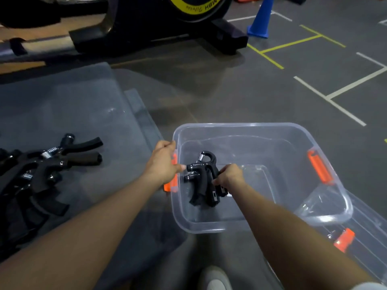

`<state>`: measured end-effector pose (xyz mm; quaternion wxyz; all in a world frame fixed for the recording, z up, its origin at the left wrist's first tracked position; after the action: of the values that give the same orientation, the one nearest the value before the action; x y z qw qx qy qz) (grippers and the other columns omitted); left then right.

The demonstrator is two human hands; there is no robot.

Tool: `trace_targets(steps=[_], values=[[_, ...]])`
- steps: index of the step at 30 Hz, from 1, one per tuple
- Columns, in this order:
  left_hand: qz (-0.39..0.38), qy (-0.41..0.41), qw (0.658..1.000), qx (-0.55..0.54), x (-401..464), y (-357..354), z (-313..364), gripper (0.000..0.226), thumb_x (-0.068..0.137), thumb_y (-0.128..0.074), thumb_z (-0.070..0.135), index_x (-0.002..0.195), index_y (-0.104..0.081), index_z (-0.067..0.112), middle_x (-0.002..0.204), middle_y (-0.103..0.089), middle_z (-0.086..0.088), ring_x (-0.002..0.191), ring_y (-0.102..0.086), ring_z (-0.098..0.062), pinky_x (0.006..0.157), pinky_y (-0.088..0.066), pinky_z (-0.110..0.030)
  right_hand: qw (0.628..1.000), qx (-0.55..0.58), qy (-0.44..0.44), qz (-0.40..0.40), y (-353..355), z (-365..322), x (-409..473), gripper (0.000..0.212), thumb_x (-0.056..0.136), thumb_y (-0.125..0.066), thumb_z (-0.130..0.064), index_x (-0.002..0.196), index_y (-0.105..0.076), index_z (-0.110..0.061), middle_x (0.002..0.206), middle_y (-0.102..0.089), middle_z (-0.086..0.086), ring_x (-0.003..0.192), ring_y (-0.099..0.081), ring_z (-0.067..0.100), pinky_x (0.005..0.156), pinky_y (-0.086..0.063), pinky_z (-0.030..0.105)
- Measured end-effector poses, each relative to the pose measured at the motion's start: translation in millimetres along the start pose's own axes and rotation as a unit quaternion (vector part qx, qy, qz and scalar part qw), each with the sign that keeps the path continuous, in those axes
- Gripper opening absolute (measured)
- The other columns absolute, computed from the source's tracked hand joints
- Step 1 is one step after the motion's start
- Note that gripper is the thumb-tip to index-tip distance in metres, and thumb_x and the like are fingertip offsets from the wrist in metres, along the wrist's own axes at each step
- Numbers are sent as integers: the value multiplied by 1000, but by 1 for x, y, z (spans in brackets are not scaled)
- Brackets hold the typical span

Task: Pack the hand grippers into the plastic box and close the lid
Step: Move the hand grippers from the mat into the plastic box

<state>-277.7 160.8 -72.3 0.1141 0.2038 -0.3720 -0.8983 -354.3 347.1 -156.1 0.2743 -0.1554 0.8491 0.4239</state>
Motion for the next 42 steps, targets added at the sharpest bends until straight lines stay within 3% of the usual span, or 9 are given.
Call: trace_targets(steps=[6, 9, 15, 18, 22, 32, 34, 38, 42], values=[[-11, -1, 999, -35, 3, -4, -6, 82, 79, -73, 13, 147, -28, 8, 140, -31, -6, 130, -45, -24, 116, -30, -35, 1000, 3, -12, -23, -18, 10, 14, 25, 72, -74, -3, 96, -67, 1, 81, -61, 13, 73, -60, 21, 78, -56, 35], [-14, -2, 998, -53, 3, -6, -8, 83, 78, -74, 10, 147, -28, 7, 139, -31, -8, 128, -46, -26, 115, -32, -37, 1000, 10, -4, -17, -23, 9, 14, 11, 72, -72, 0, 75, -63, -6, 80, -59, 11, 72, -56, 18, 81, -55, 37], [-17, -6, 999, -44, 2, -6, -6, 83, 78, -73, 11, 147, -27, 7, 140, -30, -7, 129, -45, -25, 115, -32, -37, 999, 45, 0, 10, -24, 15, 18, 34, 74, -64, 6, 55, -47, -16, 70, -57, 4, 77, -56, 16, 88, -56, 43], [-18, -5, 999, -40, 1, -6, -6, 82, 78, -73, 12, 147, -28, 7, 141, -30, -7, 129, -45, -25, 115, -31, -36, 999, 46, 7, 5, -24, 16, 20, 13, 77, -62, 6, 75, -64, -6, 72, -57, 4, 78, -54, 15, 90, -55, 41], [-20, -2, 999, -38, 0, -5, -5, 82, 80, -72, 13, 148, -26, 9, 142, -29, -6, 131, -42, -23, 116, -30, -35, 998, 53, 43, 7, -16, 5, 15, 31, 79, -64, 4, 110, -67, -2, 106, -69, 15, 91, -61, 22, 93, -49, 34], [15, 19, 999, 45, -30, 38, -11, 58, 89, -60, 27, 141, -40, 11, 140, -43, -13, 133, -39, -25, 110, -30, -29, 977, 112, 183, 18, 37, -103, -55, 34, 85, -56, 12, 119, -57, 8, 86, -53, 14, 51, -52, 10, 33, -32, 2], [42, 28, 998, 47, -40, 64, -20, 54, 89, -61, 25, 138, -45, 11, 138, -45, -13, 130, -44, -26, 109, -33, -29, 971, 71, 225, 27, 34, -132, -72, 35, 84, -62, 6, 118, -59, 6, 97, -62, 18, 71, -56, 15, 40, -37, 2], [87, 61, 993, 58, -59, 117, -55, 49, 87, -62, 22, 133, -50, 12, 133, -48, -13, 124, -50, -28, 107, -39, -35, 960, 1, 280, 15, 3, -184, -102, 39, 80, -70, -3, 118, -61, 2, 113, -67, 18, 96, -61, 21, 87, -47, 26], [122, 81, 986, 83, -66, 164, -87, 45, 86, -62, 22, 130, -53, 14, 130, -49, -11, 125, -48, -28, 107, -39, -36, 953, -16, 301, -17, -47, -226, -115, 37, 78, -72, -6, 114, -64, -1, 116, -67, 17, 88, -53, 13, 82, -43, 23]])
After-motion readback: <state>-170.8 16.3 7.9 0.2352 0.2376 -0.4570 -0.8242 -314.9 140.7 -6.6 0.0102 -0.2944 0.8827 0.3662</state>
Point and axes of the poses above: each hand's wrist, its own x-axis towards the middle knuckle, its own y-axis out of the back of the hand, z = x × y, the point moved 7 cm from there along x, towards the middle knuckle
